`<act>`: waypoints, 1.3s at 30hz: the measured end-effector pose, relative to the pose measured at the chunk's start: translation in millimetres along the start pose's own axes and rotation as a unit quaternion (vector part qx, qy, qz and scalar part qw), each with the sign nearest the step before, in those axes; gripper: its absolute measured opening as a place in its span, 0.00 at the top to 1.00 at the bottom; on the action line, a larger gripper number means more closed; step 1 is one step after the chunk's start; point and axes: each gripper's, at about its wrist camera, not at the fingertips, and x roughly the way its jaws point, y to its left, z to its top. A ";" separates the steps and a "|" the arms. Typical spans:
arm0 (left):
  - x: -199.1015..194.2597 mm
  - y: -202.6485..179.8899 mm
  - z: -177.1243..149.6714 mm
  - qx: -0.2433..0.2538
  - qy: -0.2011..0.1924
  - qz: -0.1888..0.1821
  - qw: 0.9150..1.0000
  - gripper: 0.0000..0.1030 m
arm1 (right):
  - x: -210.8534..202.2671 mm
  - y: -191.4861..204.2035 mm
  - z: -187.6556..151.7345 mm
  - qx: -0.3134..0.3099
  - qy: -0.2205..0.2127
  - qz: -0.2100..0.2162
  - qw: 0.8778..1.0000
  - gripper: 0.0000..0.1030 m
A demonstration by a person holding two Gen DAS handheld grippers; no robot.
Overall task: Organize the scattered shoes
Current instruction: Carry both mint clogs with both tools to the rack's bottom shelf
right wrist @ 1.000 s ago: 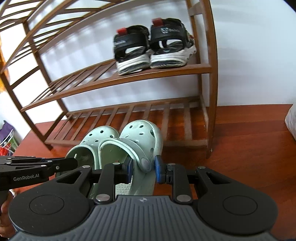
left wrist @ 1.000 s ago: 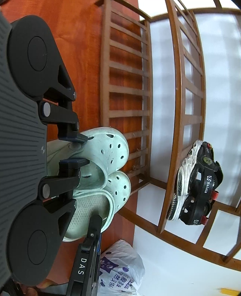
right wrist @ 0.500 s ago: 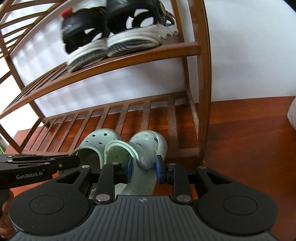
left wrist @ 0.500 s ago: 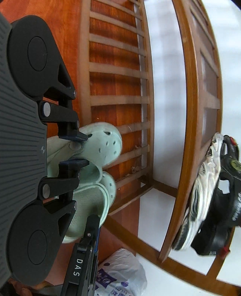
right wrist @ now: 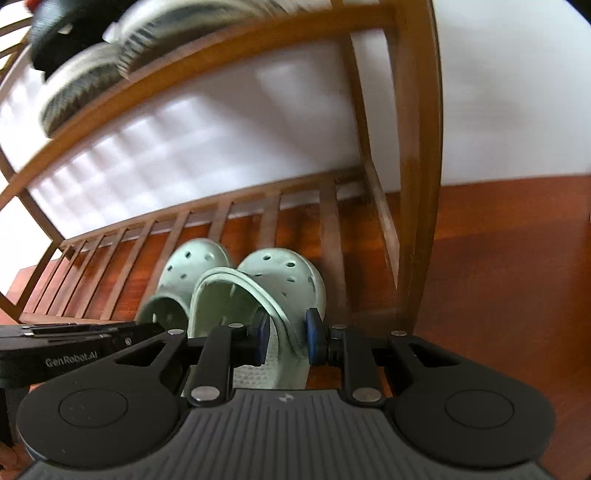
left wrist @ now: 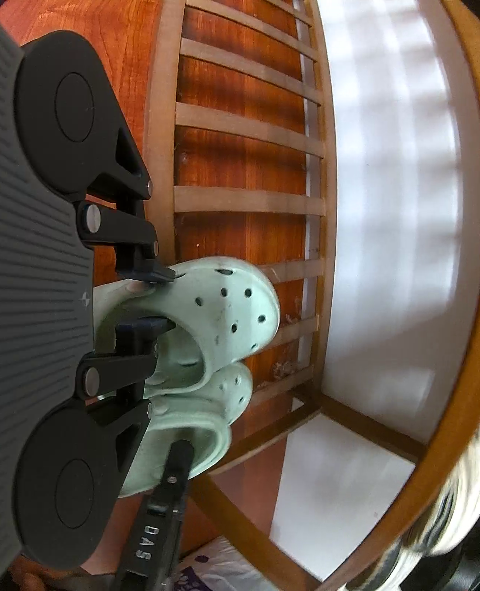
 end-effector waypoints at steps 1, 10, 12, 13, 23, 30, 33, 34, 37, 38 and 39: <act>1.8 -0.6 2.2 0.002 -0.001 0.001 1.000 0.79 | 1.6 1.2 0.1 -0.003 -0.002 -0.002 1.000 0.77; 17.7 -4.0 20.6 0.014 0.001 0.011 1.000 0.77 | 16.8 8.1 13.0 -0.035 -0.005 -0.036 0.999 0.77; 16.0 -2.7 22.0 0.013 0.000 0.008 1.000 0.74 | 15.5 11.6 14.7 -0.052 -0.004 -0.044 0.998 0.77; 14.3 -2.5 22.1 0.014 0.000 0.008 1.000 0.74 | 14.8 13.7 15.0 -0.059 -0.005 -0.046 0.997 0.77; -15.5 2.5 5.9 0.002 0.000 -0.003 1.000 0.64 | 9.0 23.0 13.4 -0.129 0.000 -0.071 0.989 0.87; -39.7 0.7 -8.7 -0.014 -0.011 -0.006 1.000 0.63 | 9.7 37.7 8.3 -0.189 -0.016 -0.099 0.977 0.87; -44.5 -0.6 -13.7 -0.017 -0.008 -0.013 1.000 0.62 | 13.1 40.7 6.9 -0.205 -0.025 -0.112 0.972 0.87; -45.6 -1.4 -16.0 -0.016 -0.005 -0.016 1.000 0.61 | 14.7 40.8 7.2 -0.207 -0.025 -0.113 0.972 0.87; -51.0 -3.9 -22.8 -0.011 0.002 -0.017 1.000 0.61 | 19.6 36.9 9.0 -0.202 -0.011 -0.108 0.973 0.83; -51.1 -4.7 -24.6 -0.010 0.005 -0.018 1.000 0.61 | 20.2 36.9 8.4 -0.201 -0.011 -0.106 0.974 0.81; -50.7 -6.1 -26.1 -0.009 0.007 -0.019 1.000 0.61 | 18.8 36.4 8.6 -0.198 -0.011 -0.103 0.975 0.79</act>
